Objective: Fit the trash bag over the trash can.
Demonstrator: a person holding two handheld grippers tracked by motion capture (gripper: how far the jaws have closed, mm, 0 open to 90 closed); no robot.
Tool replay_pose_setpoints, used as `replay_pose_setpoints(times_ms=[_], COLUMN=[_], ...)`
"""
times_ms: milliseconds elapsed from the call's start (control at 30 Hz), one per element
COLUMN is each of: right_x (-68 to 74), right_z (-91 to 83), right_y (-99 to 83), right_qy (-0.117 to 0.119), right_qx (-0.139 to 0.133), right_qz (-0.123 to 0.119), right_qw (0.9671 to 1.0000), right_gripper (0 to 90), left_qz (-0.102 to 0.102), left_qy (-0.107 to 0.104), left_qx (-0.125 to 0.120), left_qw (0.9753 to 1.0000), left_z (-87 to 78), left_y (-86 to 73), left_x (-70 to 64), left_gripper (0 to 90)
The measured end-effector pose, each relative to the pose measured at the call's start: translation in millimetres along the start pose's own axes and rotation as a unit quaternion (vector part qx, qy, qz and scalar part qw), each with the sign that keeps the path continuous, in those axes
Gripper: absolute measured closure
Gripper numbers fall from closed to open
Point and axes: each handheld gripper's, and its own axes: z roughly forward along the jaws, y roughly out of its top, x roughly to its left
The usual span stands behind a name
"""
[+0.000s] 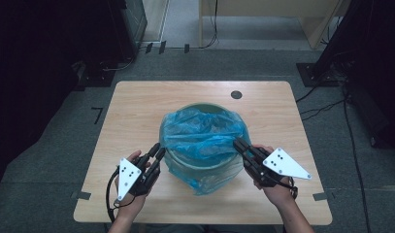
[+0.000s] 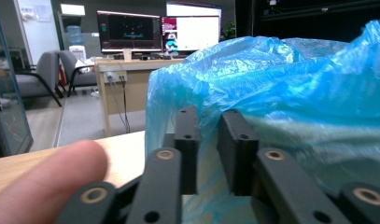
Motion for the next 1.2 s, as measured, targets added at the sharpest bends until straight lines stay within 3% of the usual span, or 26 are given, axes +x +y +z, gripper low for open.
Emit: replay_pose_setpoints(times_ms=[200,433,533,667,833,900,967,1033,1200], right_x=[-8.6,-34.7,-46.5,-65.9,-78.9,-83.9,-86.7,-88.2,-97.8], right_z=[20.8,62.0,78.9,95.9,106.8,105.9,105.5,105.3,102.8], right_y=[21.6,27.7,28.3,26.1,8.8,4.5,1.9,0.7,-2.3], right_qy=[-0.013,-0.063,-0.079,-0.084,-0.089,-0.078,-0.075,-0.069,-0.048], right_qx=[-0.008,0.026,0.051,0.089,0.107,0.091,0.084,0.083,0.081], right_qz=[-0.004,-0.002,0.014,0.079,0.088,0.118,0.147,0.164,0.197], right_qw=[0.9999,0.9976,0.9955,0.9893,0.9863,0.9858,0.9828,0.9806,0.976], right_gripper=[87.0,87.0,86.7,86.6,88.4,88.3,88.4,88.4,88.9], left_qz=[-0.003,-0.026,-0.05,-0.102,-0.136,-0.144,-0.15,-0.17,-0.161], left_qy=[0.024,0.033,0.037,0.032,0.027,0.024,0.024,0.019,0.014], left_qx=[0.007,0.026,0.032,0.049,0.081,0.094,0.113,0.127,0.141], left_qw=[0.9997,0.9988,0.9976,0.9931,0.987,0.9848,0.9819,0.9771,0.9766], left_z=[19.2,51.9,67.1,82.8,93.3,96.4,100.5,103.8,107.7], left_y=[13.7,22.9,24.6,23.5,12.2,7.6,1.8,-3.2,-9.4], left_x=[5.2,17.2,22.8,33.2,38.5,40.2,40.7,41.7,36.1], left_gripper=[88.1,86.5,86.6,85.7,87.9,88.7,88.9,89.3,89.2])
